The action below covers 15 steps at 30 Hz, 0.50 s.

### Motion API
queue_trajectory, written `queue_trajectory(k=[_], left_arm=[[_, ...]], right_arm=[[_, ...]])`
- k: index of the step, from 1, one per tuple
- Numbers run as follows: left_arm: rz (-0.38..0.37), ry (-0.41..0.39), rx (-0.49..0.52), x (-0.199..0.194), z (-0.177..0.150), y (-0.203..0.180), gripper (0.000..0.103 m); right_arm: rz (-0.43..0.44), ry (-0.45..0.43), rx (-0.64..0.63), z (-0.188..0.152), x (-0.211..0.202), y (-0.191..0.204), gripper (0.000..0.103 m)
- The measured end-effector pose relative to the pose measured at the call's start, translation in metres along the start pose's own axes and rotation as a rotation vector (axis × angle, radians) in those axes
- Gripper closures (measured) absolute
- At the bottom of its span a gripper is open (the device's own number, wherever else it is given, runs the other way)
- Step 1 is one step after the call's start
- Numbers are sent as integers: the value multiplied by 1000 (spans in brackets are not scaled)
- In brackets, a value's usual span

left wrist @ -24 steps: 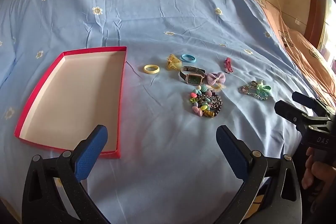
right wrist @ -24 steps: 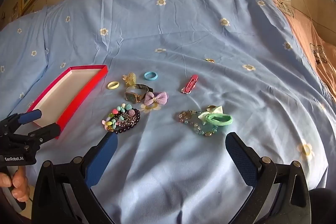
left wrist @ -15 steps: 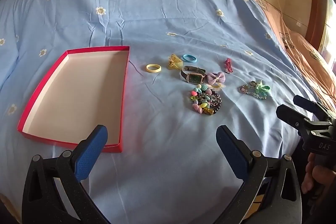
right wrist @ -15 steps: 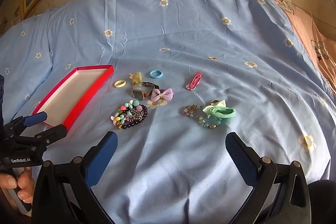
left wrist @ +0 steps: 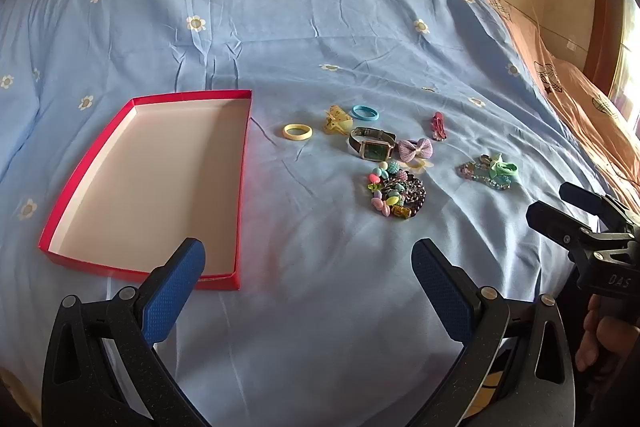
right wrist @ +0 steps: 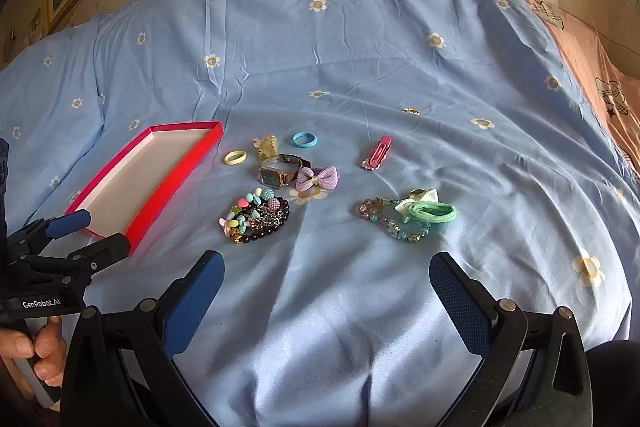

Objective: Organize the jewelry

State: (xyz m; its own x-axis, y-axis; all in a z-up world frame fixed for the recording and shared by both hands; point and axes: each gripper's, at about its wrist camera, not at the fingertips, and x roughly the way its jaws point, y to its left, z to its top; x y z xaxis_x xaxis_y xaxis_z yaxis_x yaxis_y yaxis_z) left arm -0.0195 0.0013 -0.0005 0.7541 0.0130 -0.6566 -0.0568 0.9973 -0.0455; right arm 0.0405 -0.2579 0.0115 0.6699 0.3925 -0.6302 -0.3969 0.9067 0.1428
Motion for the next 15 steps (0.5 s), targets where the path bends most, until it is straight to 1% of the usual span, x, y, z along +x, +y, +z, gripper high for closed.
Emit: queue_trajectory(k=[15], left_arm=[[6, 2, 8, 1, -2, -2, 0]], right_arm=[[8, 6, 4, 0, 2, 1, 0]])
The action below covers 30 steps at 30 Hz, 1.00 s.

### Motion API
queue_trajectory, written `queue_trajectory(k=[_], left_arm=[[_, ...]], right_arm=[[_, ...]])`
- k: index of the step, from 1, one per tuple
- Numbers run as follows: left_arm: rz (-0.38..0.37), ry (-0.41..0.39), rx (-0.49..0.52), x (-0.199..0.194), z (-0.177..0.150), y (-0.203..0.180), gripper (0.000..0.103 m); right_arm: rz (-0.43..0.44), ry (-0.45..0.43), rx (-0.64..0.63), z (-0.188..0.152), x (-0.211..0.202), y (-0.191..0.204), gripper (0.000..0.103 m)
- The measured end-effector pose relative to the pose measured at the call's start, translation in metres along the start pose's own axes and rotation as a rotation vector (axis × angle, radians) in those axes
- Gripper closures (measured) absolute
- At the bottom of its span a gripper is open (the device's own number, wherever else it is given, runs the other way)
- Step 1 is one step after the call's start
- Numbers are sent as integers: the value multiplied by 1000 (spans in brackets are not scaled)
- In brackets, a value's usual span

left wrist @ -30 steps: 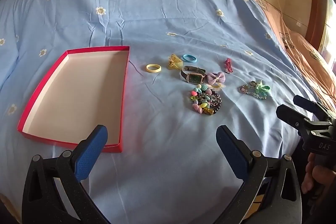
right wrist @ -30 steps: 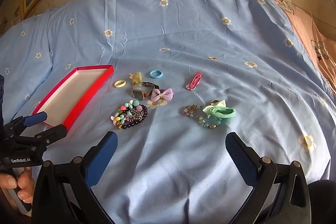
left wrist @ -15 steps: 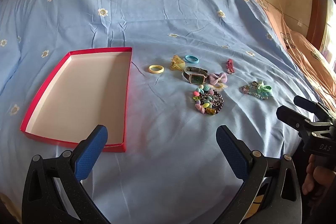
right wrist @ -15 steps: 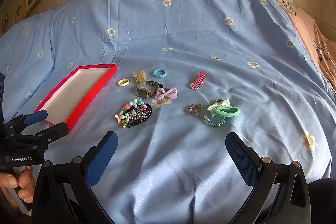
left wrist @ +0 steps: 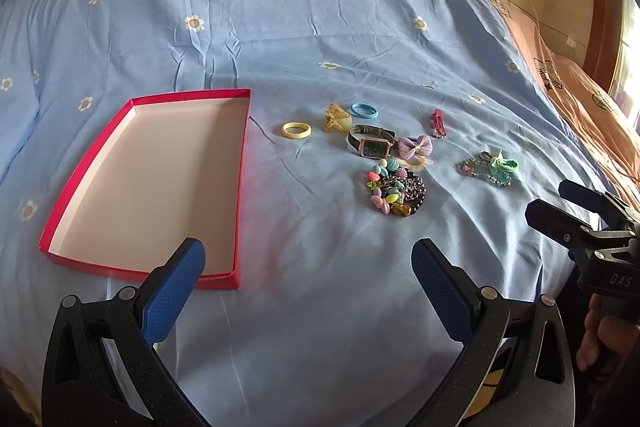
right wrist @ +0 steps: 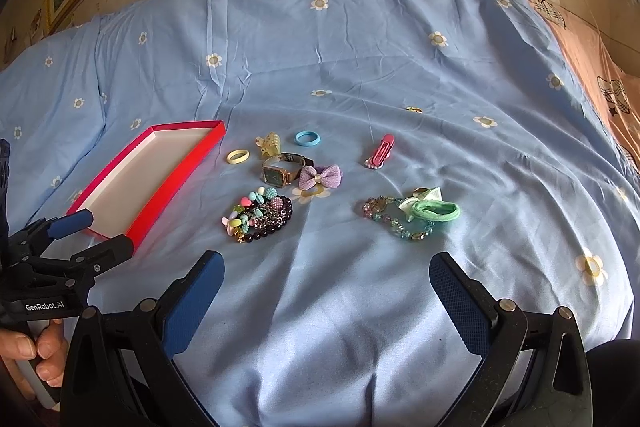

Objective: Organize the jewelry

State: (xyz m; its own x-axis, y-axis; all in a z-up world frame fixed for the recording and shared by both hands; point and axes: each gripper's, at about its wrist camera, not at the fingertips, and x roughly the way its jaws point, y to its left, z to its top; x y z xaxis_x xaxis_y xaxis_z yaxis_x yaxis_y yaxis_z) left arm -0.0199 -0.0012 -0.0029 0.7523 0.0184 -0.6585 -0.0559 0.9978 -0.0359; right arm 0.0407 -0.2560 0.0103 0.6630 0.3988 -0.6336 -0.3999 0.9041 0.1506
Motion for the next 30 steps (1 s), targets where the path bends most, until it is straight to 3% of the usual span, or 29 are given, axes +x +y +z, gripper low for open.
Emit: queue_trajectory(k=[30], left_arm=[[-1, 10, 13, 0, -3, -5, 0]], right_arm=[[18, -6, 6, 5, -2, 3, 0]])
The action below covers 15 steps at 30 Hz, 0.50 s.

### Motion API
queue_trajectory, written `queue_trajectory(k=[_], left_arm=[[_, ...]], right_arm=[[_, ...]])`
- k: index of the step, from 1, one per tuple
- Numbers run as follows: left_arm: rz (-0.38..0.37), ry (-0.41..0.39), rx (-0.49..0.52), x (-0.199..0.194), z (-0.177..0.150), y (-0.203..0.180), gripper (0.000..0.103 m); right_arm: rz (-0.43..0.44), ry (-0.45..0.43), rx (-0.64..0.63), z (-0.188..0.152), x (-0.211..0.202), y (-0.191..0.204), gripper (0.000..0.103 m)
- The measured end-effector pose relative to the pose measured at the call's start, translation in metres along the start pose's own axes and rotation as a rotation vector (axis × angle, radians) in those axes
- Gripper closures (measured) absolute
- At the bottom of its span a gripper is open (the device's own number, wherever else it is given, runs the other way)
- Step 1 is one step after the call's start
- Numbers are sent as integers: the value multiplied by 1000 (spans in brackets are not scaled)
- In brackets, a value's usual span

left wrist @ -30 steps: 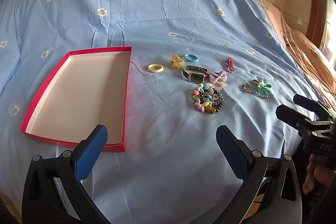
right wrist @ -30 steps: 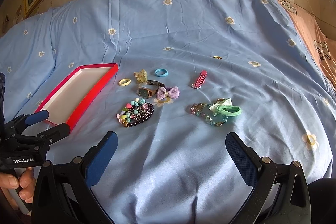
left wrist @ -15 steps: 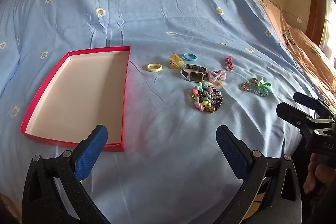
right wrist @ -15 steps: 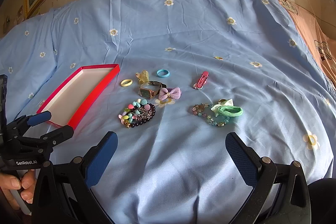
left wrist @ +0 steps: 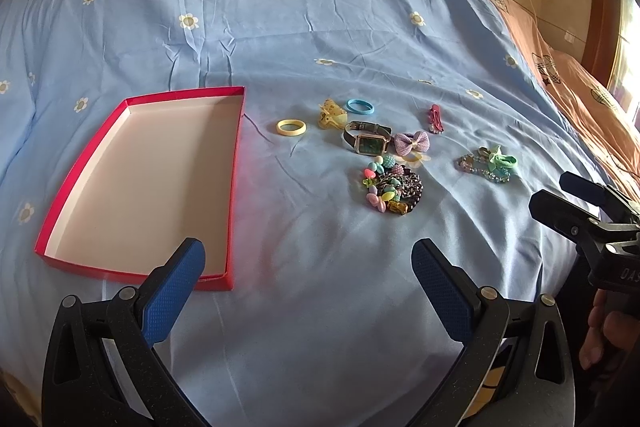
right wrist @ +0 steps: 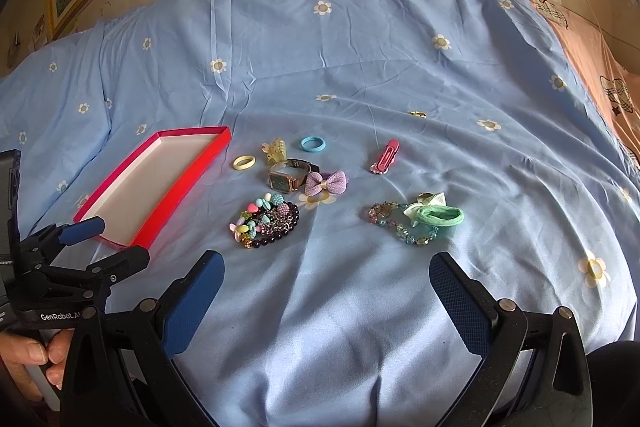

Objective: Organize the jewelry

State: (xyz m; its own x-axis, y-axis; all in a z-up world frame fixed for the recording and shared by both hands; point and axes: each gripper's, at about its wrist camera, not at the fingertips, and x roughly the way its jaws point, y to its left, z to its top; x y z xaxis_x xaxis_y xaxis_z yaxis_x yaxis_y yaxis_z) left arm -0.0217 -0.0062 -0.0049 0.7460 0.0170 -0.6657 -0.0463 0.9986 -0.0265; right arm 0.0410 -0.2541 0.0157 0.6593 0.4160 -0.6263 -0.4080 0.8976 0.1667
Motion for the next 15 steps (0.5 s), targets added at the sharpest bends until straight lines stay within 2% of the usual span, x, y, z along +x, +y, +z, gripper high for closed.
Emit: queue_trajectory(k=[15], left_arm=[[-33, 42, -9, 15, 9, 0, 0]], right_arm=[[1, 12, 22, 2, 7, -11, 0]])
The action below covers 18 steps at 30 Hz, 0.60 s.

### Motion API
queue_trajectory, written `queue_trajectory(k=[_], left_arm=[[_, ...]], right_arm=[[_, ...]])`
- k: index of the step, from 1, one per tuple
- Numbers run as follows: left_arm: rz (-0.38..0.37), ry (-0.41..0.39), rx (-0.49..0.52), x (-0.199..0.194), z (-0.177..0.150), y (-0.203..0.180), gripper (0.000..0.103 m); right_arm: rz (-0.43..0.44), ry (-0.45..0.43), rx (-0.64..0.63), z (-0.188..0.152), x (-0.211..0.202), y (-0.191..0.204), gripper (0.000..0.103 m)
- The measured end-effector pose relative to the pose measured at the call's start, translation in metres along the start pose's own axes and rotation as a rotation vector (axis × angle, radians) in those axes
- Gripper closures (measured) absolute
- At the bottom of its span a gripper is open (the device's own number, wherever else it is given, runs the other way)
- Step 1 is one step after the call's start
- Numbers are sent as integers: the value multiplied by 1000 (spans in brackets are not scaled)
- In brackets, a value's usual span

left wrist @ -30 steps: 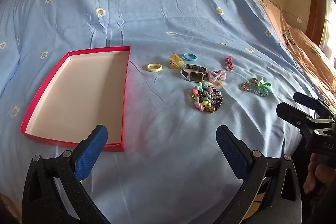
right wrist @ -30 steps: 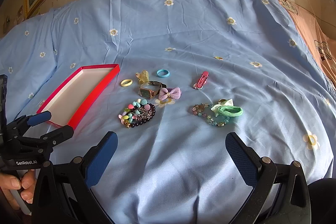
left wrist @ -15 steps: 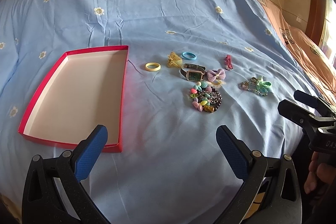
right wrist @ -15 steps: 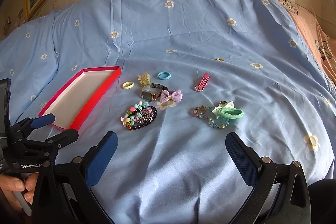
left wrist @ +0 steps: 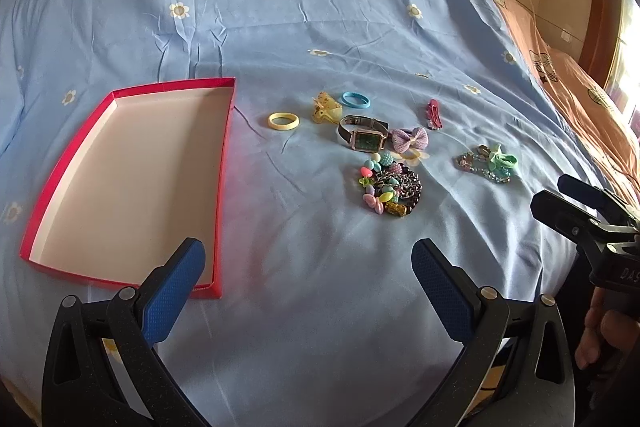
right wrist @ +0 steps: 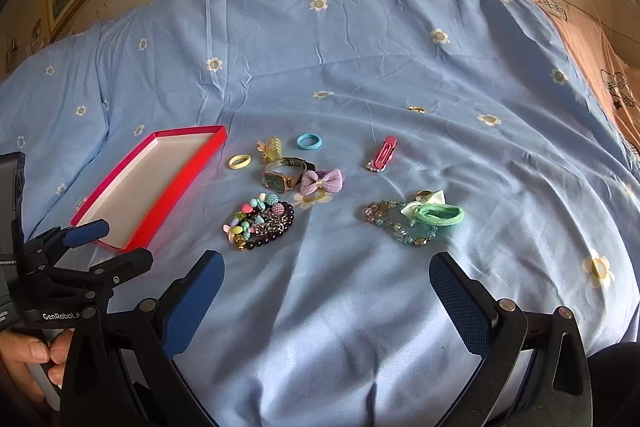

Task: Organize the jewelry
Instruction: 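Grasp the pastel bead bracelet with the left tool while the right tool grasps the mint-green hair tie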

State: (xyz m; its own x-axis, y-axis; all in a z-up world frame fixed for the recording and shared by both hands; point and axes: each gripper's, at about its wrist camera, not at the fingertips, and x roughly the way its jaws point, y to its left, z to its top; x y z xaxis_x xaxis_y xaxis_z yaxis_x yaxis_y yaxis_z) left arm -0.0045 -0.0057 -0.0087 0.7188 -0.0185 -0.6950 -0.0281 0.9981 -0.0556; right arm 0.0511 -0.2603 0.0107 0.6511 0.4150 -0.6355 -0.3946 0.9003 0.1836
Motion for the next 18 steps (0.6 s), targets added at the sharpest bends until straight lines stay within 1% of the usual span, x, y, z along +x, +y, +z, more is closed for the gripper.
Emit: queue_trajectory(k=[3, 8, 10, 12, 14, 16, 18], left_arm=[[-20, 20, -7, 7, 6, 4, 0], [-51, 40, -4, 18, 17, 5, 4], [-59, 47, 4, 23, 22, 4, 9], [-62, 52, 16, 27, 28, 2, 12], [-73, 61, 19, 32, 33, 1, 14], [-86, 73, 24, 38, 37, 0, 18], [-92, 86, 34, 44, 41, -2, 21]], right_arm=[[-2, 5, 12, 1, 3, -5, 0], [-8, 16, 22, 4, 8, -13, 2], [-12, 19, 21, 5, 10, -15, 2], [-16, 20, 25, 8, 11, -18, 3], [-19, 23, 31, 10, 14, -22, 5], [-23, 30, 36, 11, 16, -25, 8], [-27, 40, 39, 13, 19, -29, 13]])
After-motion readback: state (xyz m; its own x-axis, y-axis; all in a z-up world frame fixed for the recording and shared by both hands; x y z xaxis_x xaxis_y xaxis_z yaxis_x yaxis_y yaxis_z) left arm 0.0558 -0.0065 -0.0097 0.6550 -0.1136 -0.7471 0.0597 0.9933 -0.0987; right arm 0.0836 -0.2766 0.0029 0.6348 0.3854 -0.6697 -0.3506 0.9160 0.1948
